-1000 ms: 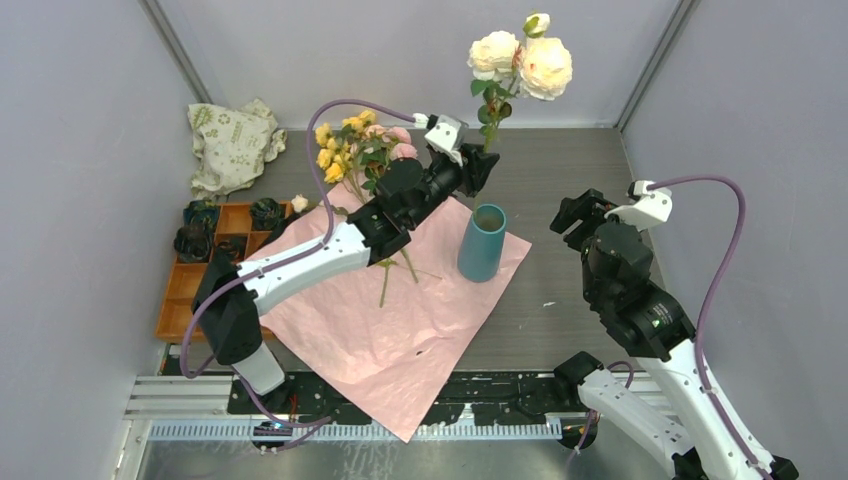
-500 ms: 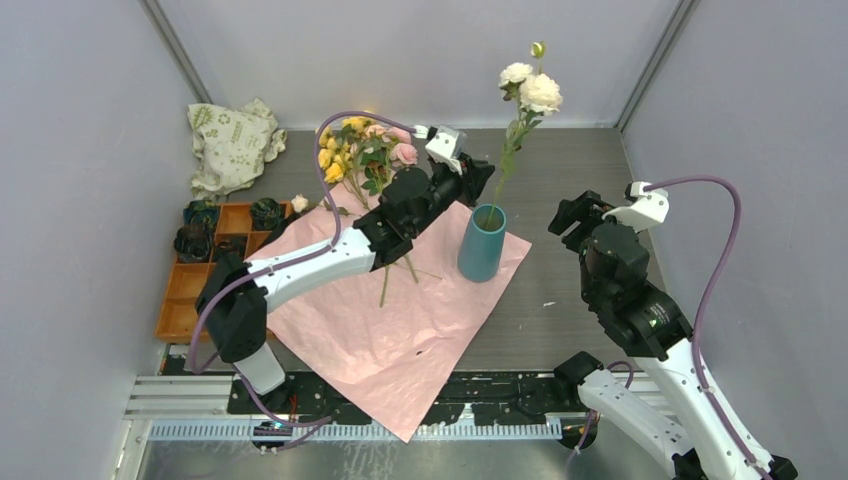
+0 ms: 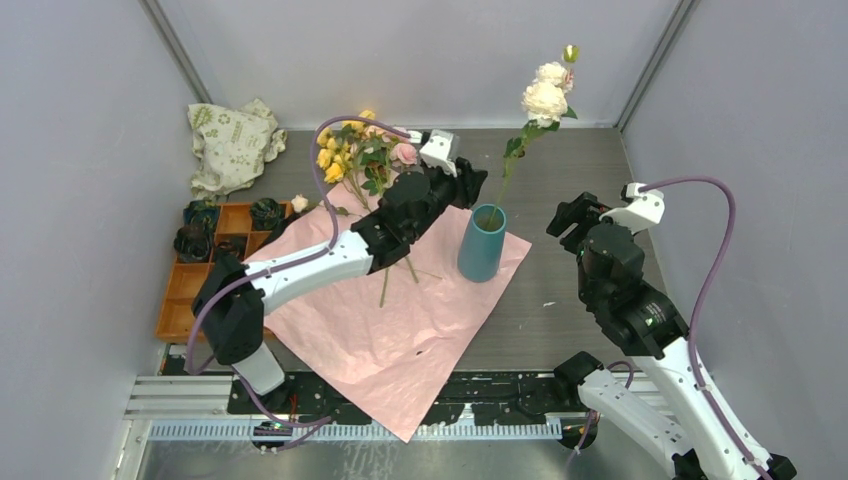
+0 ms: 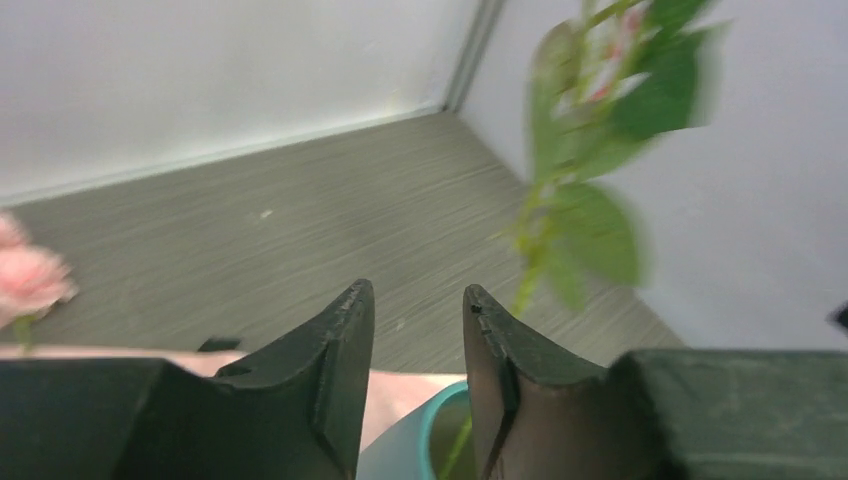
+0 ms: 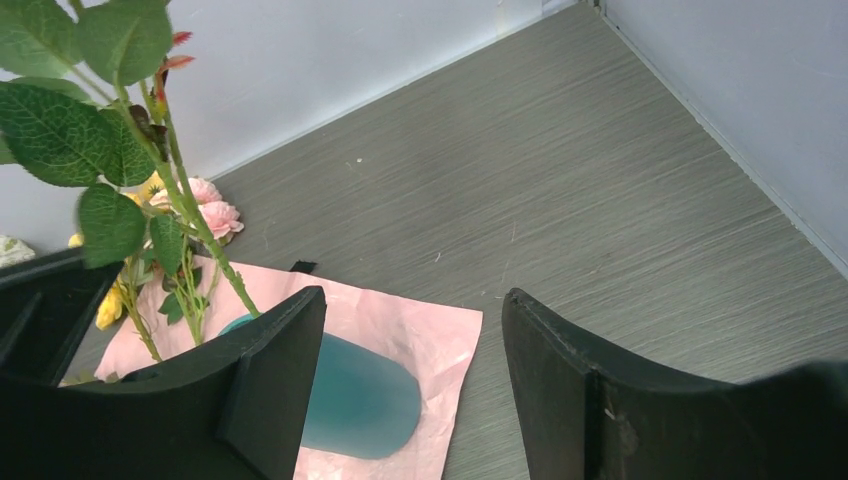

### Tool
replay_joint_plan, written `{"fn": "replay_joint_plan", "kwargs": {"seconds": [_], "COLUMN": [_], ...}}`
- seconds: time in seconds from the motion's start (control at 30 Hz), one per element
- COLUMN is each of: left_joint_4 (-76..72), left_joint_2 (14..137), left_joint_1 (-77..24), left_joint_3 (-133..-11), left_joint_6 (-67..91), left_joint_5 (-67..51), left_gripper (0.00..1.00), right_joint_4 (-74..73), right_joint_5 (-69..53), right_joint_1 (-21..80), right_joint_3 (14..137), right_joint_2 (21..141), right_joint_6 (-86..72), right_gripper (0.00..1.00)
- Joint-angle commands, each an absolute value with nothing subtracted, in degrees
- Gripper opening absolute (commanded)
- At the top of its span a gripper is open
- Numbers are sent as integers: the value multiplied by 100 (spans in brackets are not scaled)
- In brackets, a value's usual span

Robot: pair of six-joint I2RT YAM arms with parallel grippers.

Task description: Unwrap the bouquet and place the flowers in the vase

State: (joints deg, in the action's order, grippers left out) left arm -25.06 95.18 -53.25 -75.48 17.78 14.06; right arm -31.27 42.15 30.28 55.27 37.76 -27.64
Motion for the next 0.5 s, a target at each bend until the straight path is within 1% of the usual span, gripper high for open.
{"fn": "replay_joint_plan", "kwargs": {"seconds": [0.0,0.1,0.17,0.2,0.23,0.37,0.47], "left_joint_4": [-2001,-1323,-618,-159,273,1792,2355], "left_joint_2": [8962,8815,8830,8932,9046,9724,10219], "left_joint_1": [-5314,-5080,-4715,-4491,-4282,-3684,-3121], "left_joint_3": [-7239,-7063,-7157,-7312,-7496,-8509,-9061], "left_joint_6": [1897,2566,3165,3393,3561,4014,4548], "left_joint_5": [2754,3589,3597,3418,3255,3035,2325], "left_gripper": [42,50,53,54,54,42,37], "right_joint_4": [-2817,-2785,-2805,-2814,-2825,-2867,-2828], "right_joint_5": [4289,4289,4298,4298,4298,4287,4282], "right_joint_1": [3021,3023,3019,3023,3023,3023,3021], "right_joint_3": [5466,5380,5354,5353,5353,5362,5323], "right_joint_2": [3736,3682,3674,3674,3674,3662,3639], "right_joint_6": [-2892,-2941,-2999,-3013,-3020,-2996,-2987], "right_gripper": [70,71,81,87,89,91,92]}}
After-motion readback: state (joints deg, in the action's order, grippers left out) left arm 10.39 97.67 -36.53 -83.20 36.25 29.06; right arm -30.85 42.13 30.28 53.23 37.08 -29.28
